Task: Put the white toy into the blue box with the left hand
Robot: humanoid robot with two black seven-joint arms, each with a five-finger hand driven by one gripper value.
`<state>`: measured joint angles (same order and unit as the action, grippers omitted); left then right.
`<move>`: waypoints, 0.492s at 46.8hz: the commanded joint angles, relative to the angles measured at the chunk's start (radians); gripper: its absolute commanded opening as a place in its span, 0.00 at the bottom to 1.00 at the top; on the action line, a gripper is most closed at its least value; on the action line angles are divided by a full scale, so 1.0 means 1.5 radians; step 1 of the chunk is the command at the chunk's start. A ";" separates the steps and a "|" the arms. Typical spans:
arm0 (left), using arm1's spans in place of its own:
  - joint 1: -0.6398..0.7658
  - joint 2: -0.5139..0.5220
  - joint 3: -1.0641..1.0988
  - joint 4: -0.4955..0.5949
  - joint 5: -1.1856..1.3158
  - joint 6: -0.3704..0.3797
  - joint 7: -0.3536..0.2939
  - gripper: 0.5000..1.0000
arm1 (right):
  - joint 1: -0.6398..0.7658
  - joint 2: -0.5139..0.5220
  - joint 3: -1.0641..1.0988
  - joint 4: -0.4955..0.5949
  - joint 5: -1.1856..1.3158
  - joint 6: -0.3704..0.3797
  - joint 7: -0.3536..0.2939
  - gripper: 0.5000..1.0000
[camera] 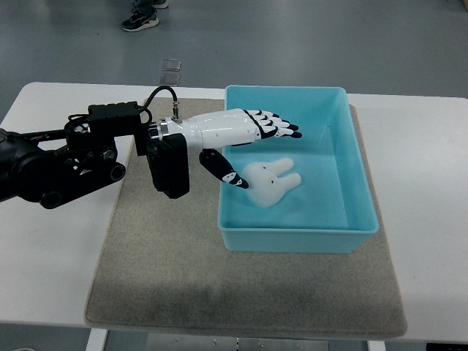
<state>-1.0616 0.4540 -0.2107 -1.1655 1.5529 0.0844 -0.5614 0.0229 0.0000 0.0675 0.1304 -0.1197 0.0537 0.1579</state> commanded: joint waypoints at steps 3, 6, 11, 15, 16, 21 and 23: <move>0.003 0.003 -0.006 0.000 -0.028 0.002 0.000 0.99 | 0.000 0.000 0.000 0.000 0.000 0.000 0.000 0.87; 0.004 0.005 -0.018 0.001 -0.074 0.001 0.000 0.99 | 0.000 0.000 0.000 0.000 0.000 0.000 0.000 0.87; 0.005 0.009 -0.059 0.007 -0.186 0.004 0.000 0.99 | 0.000 0.000 0.000 0.000 0.000 0.000 0.000 0.87; 0.011 0.019 -0.113 0.021 -0.325 0.005 0.001 0.99 | 0.000 0.000 0.000 0.000 0.000 0.000 0.000 0.87; 0.017 0.023 -0.127 0.022 -0.369 0.005 0.001 0.99 | 0.000 0.000 0.000 0.000 0.000 0.000 0.000 0.87; 0.043 0.030 -0.178 0.031 -0.582 0.004 0.004 0.99 | 0.000 0.000 0.000 0.000 0.000 0.000 0.000 0.87; 0.046 0.036 -0.179 0.042 -0.663 0.004 0.008 0.99 | -0.001 0.000 0.000 0.000 0.000 0.000 0.000 0.87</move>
<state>-1.0021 0.4973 -0.4656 -1.1220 0.7407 0.0917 -0.5564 0.0231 0.0000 0.0675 0.1304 -0.1196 0.0537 0.1580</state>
